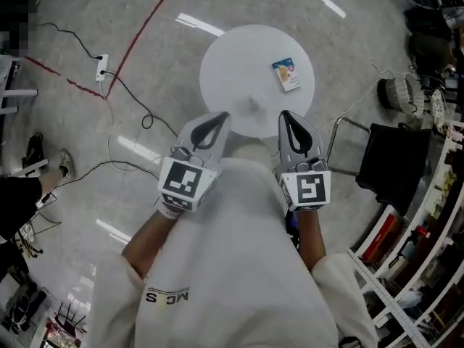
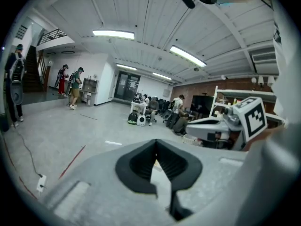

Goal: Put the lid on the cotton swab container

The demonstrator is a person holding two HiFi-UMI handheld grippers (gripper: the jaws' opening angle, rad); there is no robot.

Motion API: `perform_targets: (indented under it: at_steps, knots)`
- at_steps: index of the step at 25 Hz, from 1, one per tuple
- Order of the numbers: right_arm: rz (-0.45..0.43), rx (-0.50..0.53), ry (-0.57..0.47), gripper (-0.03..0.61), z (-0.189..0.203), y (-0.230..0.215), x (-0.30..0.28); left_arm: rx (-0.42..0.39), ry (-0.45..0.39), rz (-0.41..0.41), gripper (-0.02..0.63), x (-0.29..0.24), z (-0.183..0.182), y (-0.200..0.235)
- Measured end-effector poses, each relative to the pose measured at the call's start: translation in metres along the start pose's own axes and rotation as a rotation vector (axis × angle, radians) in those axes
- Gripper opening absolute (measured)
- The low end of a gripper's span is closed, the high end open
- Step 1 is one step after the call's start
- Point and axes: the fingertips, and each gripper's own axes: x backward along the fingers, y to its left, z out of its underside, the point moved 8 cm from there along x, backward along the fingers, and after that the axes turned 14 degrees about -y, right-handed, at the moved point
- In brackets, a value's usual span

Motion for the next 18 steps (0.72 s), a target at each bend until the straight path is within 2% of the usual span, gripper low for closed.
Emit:
perform_targets:
  at_steps: [18]
  knots:
    - [0.01,0.012,0.012,-0.003,-0.006,0.011,0.015,0.002,-0.02,0.039,0.0,0.003,-0.003,-0.006]
